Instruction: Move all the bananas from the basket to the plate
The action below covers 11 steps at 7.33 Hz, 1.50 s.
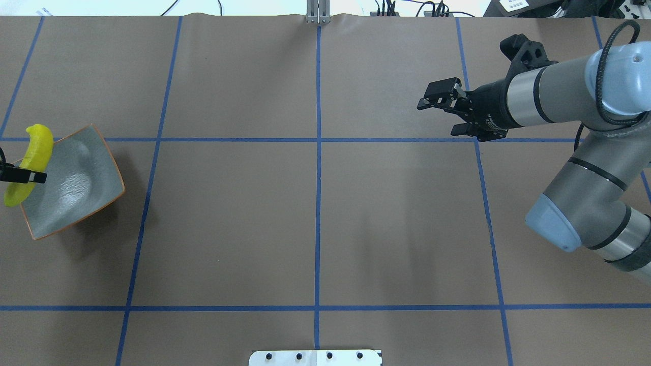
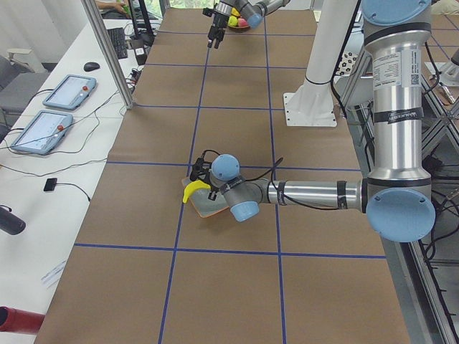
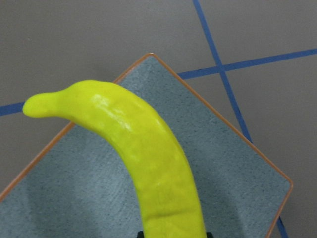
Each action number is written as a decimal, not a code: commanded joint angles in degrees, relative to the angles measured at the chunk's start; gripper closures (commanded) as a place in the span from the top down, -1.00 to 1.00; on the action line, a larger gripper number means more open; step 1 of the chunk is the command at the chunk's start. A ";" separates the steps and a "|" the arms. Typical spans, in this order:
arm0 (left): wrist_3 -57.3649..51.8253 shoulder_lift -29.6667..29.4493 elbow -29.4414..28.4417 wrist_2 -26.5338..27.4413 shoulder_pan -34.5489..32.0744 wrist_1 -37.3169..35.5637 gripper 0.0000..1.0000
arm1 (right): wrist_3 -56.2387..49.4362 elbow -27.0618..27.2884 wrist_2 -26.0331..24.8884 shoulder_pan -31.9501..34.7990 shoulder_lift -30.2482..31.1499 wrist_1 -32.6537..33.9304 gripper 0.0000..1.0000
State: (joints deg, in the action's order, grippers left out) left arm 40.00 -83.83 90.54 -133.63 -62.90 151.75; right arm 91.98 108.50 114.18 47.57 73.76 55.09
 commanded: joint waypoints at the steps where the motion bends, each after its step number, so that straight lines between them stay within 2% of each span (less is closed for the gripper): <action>1: -0.36 -0.19 0.07 3.37 0.41 0.39 -1.00 | -0.75 -0.05 0.16 0.50 0.94 0.10 1.00; 3: -0.27 -0.10 -0.27 3.29 0.50 0.39 -0.95 | -0.75 0.04 0.60 1.11 1.30 0.10 1.00; 4: -0.19 -0.10 -0.36 3.29 0.50 0.39 -0.71 | -0.75 -0.05 0.34 1.12 1.21 0.10 1.00; 5: -0.18 -0.10 -0.36 3.21 0.59 0.30 -0.60 | -0.75 -0.13 0.51 1.20 1.30 0.10 1.00; 6: -0.18 -0.10 -0.36 3.20 0.59 0.30 -0.34 | -0.75 -0.05 0.43 1.29 1.30 0.10 1.00; 7: -0.10 -0.10 -0.36 2.94 0.93 0.30 -0.20 | -0.75 -0.13 0.08 1.38 1.30 0.19 1.00; 8: -0.18 -0.19 -0.36 2.94 1.11 0.39 0.21 | -0.75 -0.13 0.08 1.38 1.30 0.19 1.00; 9: -0.18 -0.19 -0.36 2.85 1.20 0.39 0.51 | -0.75 -0.13 0.08 1.38 1.39 0.28 1.00; 10: -0.18 -0.19 -0.36 2.85 1.20 0.39 0.64 | -0.75 -0.22 -0.01 1.38 1.48 0.28 1.00; 11: -0.10 -0.28 -0.36 2.77 1.20 0.39 0.66 | -0.75 -0.22 -0.10 1.55 2.00 0.28 1.00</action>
State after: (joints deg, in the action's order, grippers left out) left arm 39.83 -84.04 90.18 -130.79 -61.73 152.13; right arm 91.23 108.31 114.19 49.01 75.31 55.36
